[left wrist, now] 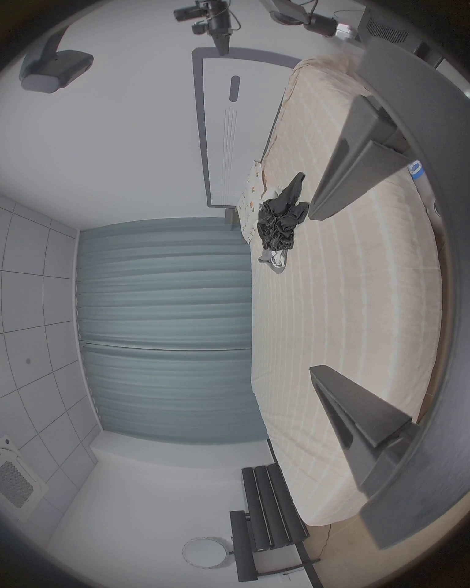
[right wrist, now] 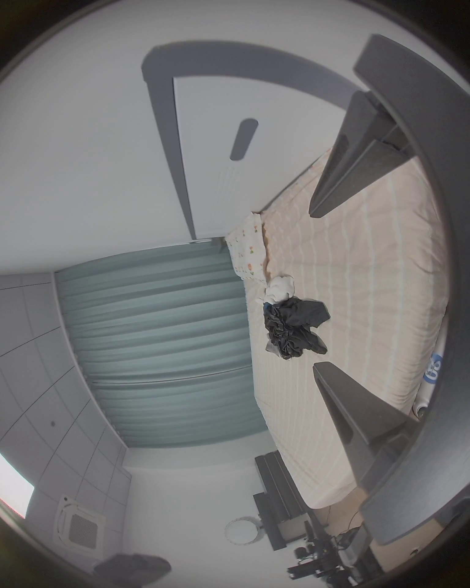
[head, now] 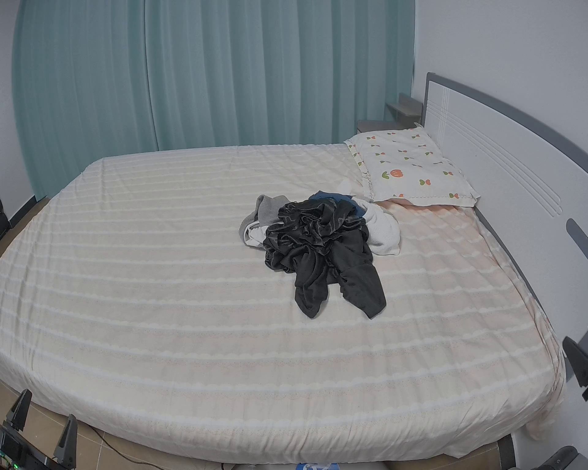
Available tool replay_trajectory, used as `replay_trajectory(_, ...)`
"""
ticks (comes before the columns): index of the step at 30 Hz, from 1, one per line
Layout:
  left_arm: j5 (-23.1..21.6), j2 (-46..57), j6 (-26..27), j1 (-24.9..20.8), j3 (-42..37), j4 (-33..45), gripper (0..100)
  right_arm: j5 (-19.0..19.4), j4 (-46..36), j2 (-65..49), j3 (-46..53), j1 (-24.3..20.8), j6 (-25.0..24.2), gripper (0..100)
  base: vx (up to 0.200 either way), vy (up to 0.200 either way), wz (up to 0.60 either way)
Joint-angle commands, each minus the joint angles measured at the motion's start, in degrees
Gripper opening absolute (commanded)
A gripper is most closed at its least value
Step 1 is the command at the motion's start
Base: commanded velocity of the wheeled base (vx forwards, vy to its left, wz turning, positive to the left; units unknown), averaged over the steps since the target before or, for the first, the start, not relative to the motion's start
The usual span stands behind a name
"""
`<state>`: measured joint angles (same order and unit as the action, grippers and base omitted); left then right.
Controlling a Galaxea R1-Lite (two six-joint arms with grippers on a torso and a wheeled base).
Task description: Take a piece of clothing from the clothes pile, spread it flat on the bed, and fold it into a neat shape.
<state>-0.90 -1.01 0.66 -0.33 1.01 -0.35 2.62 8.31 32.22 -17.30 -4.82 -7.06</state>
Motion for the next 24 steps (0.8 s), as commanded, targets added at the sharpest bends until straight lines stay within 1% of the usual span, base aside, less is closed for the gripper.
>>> replay_trajectory(1, -0.50, 0.57, 0.66, -0.02, -1.01, 0.00, 100, 0.72, 29.48, 58.13, -7.49, -5.47, -6.21, 100, 0.000, 0.000, 0.00)
replay_trajectory(2, -0.42, 0.57, 0.57, -0.02, -1.01, 0.00, 100, 0.63, 31.94, 62.00, -9.07, -5.47, -6.30, 100, 0.000, 0.000, 0.00)
replay_trajectory(4, -0.42, 0.48, 0.57, -0.02, -1.01, 0.00, 100, -0.25, 34.23, 69.65, -12.67, -5.29, -6.30, 100, 0.000, 0.000, 0.00)
replay_trajectory(6, -0.42, 0.48, 0.57, -0.02, -1.01, 0.00, 100, -1.83, 34.66, 75.01, -16.36, -5.20, -6.39, 100, 0.000, 0.000, 0.00)
replay_trajectory(7, -0.42, 0.48, 0.66, -0.02, -1.01, 0.00, 100, -3.15, 34.75, 79.14, -20.06, -5.12, -6.56, 100, 0.000, 0.000, 0.00)
replay_trajectory(9, -0.42, 0.57, 0.66, -0.02, -1.01, 0.00, 100, -4.03, 34.58, 83.62, -24.63, -5.29, -7.71, 100, 0.000, 0.000, 0.00)
replay_trajectory(11, -0.42, 0.48, 0.66, -0.02, -1.01, 0.00, 100, -4.29, 34.31, 85.73, -27.09, -5.56, -9.03, 100, 0.000, 0.000, 0.00)
replay_trajectory(12, -0.33, 0.48, 0.57, -0.02, -1.01, 0.09, 100, -5.61, 33.70, 89.51, -31.48, -6.08, -10.78, 100, 0.000, 0.000, 0.00)
replay_trajectory(16, -0.33, 0.48, 0.57, -0.02, -1.01, 0.09, 100, -8.95, 33.43, 97.86, -39.30, -7.40, -12.10, 100, 0.000, 0.000, 0.00)
replay_trajectory(21, -0.33, 0.57, 0.84, -0.02, -1.01, 0.00, 100, -11.15, 33.26, 104.98, -47.83, -9.25, -14.39, 100, 0.000, 0.000, 0.00)
replay_trajectory(23, -0.24, 0.57, 0.84, -0.02, -1.01, 0.09, 100, -11.32, 33.17, 107.79, -51.43, -10.13, -16.41, 100, 0.000, 0.000, 0.00)
replay_trajectory(24, -0.24, 0.57, 0.75, -0.02, -1.01, 0.09, 100, -11.32, 33.08, 108.84, -52.49, -10.30, -16.58, 100, 0.000, 0.000, 0.00)
